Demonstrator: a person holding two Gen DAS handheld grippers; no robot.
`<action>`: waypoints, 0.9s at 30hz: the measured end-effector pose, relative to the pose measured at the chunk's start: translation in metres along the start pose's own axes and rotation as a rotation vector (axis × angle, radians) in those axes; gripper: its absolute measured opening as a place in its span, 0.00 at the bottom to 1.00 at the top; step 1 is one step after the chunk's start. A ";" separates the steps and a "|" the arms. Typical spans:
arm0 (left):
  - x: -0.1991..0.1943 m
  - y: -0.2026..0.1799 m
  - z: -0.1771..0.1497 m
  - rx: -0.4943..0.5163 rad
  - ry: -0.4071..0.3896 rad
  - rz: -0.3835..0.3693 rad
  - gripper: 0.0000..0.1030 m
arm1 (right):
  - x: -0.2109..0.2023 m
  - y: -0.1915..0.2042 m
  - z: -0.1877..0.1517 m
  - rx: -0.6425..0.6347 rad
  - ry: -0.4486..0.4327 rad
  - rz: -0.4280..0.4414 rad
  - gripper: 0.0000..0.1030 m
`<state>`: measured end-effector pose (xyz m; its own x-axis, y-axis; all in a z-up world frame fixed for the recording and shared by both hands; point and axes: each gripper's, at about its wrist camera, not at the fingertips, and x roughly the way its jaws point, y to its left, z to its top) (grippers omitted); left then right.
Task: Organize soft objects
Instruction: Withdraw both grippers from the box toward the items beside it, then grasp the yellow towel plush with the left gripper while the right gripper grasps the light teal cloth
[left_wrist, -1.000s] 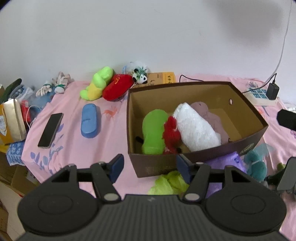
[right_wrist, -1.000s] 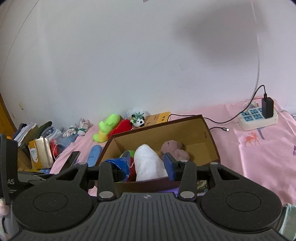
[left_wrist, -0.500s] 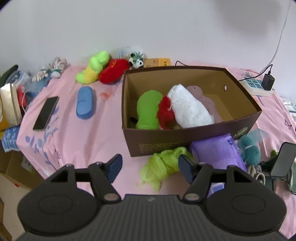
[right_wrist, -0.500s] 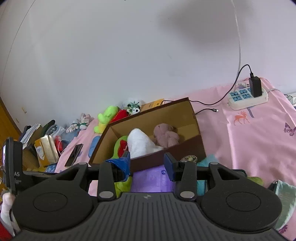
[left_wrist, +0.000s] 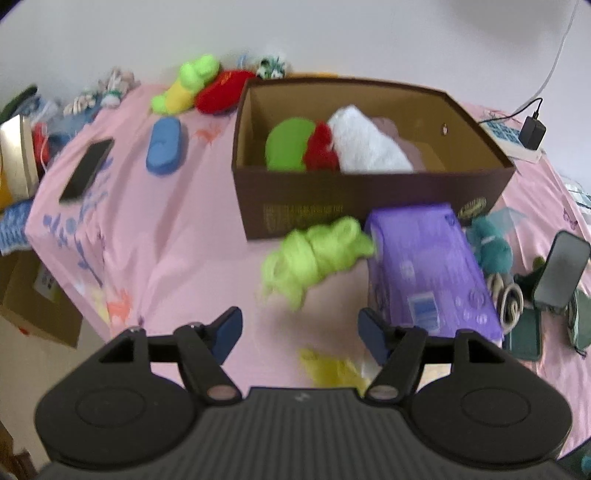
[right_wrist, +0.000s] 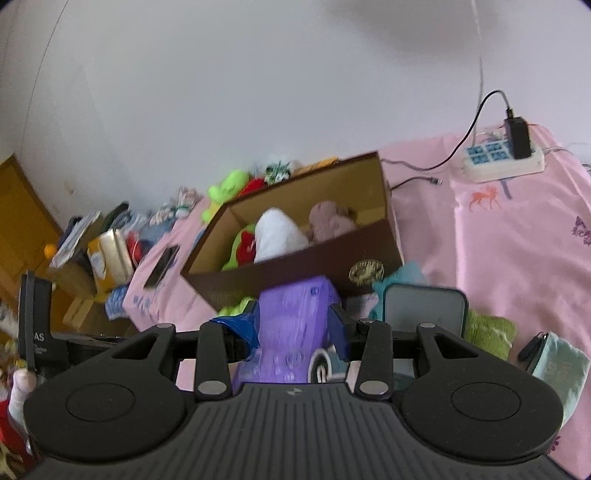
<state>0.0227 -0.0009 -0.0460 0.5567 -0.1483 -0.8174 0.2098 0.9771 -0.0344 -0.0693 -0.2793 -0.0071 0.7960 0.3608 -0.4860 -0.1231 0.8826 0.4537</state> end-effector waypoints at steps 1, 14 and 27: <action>0.001 0.001 -0.004 -0.009 0.008 -0.005 0.69 | 0.001 -0.001 -0.003 -0.010 0.016 0.011 0.24; 0.012 -0.020 -0.056 -0.017 0.072 -0.050 0.74 | -0.005 -0.037 -0.038 -0.021 0.147 -0.002 0.24; 0.052 -0.051 -0.065 0.041 0.123 -0.026 0.80 | -0.047 -0.108 -0.046 0.070 0.097 -0.272 0.24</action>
<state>-0.0111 -0.0482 -0.1243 0.4485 -0.1510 -0.8809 0.2566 0.9659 -0.0349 -0.1208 -0.3781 -0.0672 0.7335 0.1443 -0.6641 0.1306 0.9290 0.3462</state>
